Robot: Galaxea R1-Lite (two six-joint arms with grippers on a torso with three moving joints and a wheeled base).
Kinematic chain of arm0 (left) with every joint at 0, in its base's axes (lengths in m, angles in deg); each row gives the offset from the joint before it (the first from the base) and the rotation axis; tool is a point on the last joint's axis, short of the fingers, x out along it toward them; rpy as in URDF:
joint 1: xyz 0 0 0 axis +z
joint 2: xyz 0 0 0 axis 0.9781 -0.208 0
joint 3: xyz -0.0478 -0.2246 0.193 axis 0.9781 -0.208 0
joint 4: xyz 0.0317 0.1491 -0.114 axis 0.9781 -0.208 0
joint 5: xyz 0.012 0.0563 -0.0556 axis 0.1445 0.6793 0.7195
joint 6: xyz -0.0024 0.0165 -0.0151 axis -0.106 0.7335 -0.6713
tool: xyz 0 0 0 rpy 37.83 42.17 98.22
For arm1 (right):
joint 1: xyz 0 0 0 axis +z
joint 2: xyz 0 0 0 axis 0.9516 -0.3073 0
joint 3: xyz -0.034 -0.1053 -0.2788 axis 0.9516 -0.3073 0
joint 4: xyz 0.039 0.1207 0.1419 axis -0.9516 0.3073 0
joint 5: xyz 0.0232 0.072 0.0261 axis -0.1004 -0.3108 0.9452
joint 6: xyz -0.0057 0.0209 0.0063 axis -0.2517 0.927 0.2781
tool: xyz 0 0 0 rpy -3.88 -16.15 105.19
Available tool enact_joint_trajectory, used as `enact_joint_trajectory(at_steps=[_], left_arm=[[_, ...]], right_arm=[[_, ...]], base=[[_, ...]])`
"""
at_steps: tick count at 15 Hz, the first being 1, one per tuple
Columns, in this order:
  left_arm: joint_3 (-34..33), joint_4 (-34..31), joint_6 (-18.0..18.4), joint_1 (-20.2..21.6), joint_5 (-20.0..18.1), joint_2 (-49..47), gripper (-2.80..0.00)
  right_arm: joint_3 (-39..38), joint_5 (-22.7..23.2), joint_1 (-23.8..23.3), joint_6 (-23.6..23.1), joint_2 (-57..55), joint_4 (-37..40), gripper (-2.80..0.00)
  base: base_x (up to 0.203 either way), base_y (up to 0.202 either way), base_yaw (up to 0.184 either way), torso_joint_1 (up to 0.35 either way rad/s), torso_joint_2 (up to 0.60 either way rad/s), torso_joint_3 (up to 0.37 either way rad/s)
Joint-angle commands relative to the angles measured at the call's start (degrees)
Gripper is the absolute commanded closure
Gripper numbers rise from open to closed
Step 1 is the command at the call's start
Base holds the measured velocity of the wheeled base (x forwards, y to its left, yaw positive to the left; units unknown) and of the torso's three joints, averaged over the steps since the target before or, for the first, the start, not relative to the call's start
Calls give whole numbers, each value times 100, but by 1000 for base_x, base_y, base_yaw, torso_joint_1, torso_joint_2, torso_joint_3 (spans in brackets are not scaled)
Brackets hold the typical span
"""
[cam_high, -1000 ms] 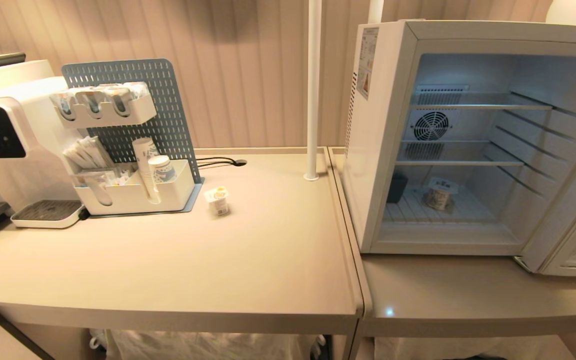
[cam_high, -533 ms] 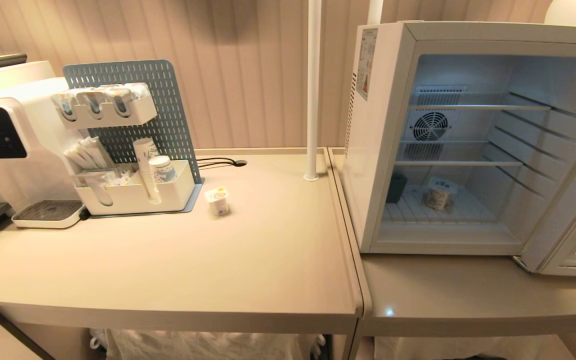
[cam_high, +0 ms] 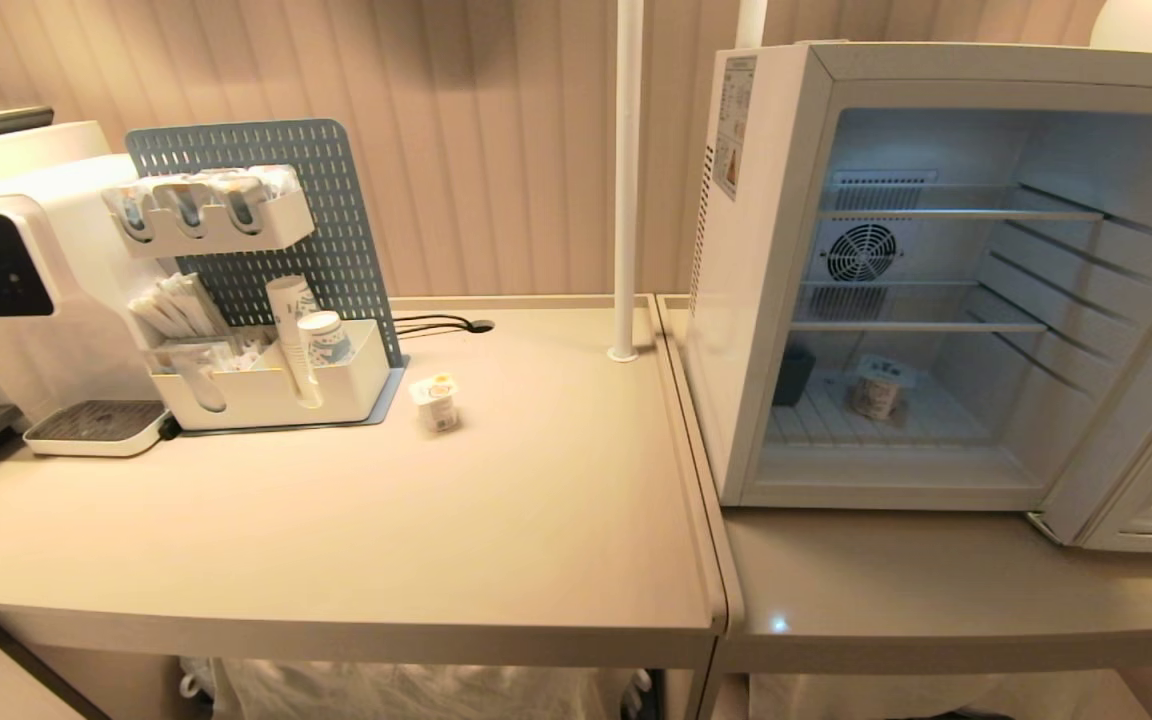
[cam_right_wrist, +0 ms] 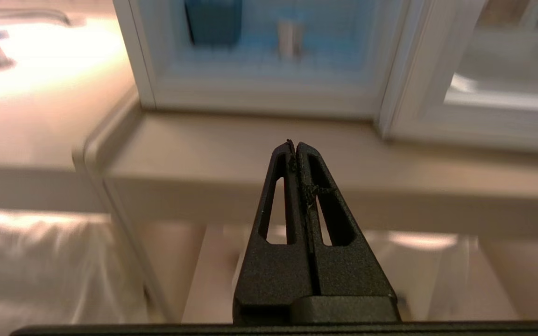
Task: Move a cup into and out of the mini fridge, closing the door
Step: Put the yoghurt in the freezer
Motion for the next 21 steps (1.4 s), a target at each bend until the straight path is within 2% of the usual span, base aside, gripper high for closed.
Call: enact_joint_trajectory(at_steps=[1, 9, 12, 19, 21], left_arm=[[5, 3, -4, 0, 0, -9, 0], [-1, 3, -4, 0, 0, -9, 0], [6, 3, -4, 0, 0, -9, 0], [-1, 3, -4, 0, 0, -9, 0], [6, 3, -4, 0, 0, -9, 0]], right_arm=[[23, -32, -1, 184, 0, 203, 0], [14, -41, -1, 180, 6, 193, 0], [-106, -32, -1, 187, 6, -206, 0], [-109, -32, -1, 204, 6, -219, 0], [-109, -32, -1, 211, 6, -227, 0]], base=[[0, 0, 0, 0, 0, 0], [0, 0, 0, 0, 0, 0], [0, 0, 0, 0, 0, 0], [0, 0, 0, 0, 0, 0], [4, 113, -8, 2, 2, 2]])
